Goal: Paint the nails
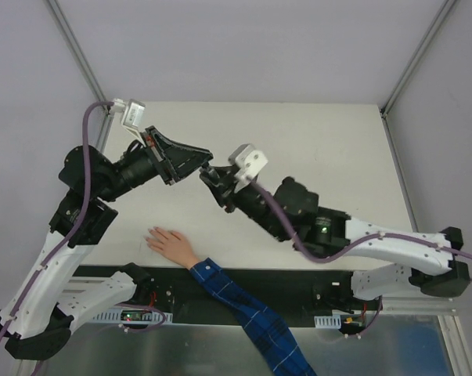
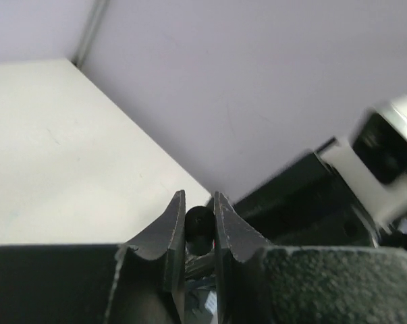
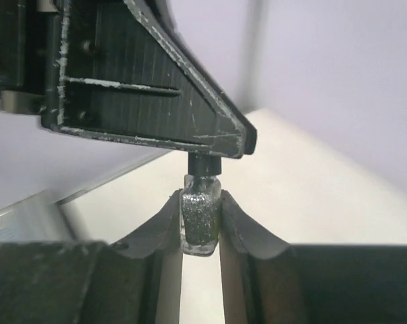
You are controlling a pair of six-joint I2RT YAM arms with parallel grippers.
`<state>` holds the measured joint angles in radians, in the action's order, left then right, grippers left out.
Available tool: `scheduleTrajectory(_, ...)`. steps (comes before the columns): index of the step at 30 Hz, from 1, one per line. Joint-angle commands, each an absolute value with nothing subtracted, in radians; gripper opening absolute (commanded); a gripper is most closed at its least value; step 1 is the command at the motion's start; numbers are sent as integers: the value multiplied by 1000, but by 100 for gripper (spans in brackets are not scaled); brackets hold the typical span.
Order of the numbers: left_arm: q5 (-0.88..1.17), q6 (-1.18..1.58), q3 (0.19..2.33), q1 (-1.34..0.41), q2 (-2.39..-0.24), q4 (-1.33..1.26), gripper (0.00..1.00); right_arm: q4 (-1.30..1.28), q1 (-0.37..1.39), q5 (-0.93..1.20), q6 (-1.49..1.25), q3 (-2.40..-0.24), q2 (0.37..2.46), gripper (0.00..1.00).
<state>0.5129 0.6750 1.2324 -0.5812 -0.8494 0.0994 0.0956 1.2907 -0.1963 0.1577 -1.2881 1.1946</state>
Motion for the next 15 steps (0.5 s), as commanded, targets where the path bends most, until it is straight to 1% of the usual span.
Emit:
scheduleTrajectory(1,347,722,1305,-595,-913,228,0,605,1540,-1147,1008,-1381,1428,0)
scheduleTrajectory(2,335,742,1321,-597,-928,250,0,659,1545,-1147,1064,-1388,1452,0)
scheduleTrajectory(4,324,765,1327,-595,-937,262,0,626,1549,-1115,1049,-1413,1486,0)
scheduleTrajectory(8,342,790,1338,-595,-946,267,0,483,1546,-954,873,-1382,1419,0)
scheduleTrajectory(10,351,790,1339,-595,-940,265,0,399,1536,-839,783,-1368,1373,0)
scheduleTrajectory(11,359,779,1342,-595,-937,265,19,372,1529,-800,752,-1355,1356,0)
scheduleTrajectory(12,380,773,1342,-595,-934,262,33,312,1516,-713,720,-1350,1339,0)
scheduleTrajectory(14,396,738,1341,-595,-919,258,59,240,1488,-600,595,-1333,1286,0)
scheduleTrajectory(15,400,727,1342,-595,-914,256,71,188,1450,-483,557,-1324,1267,0)
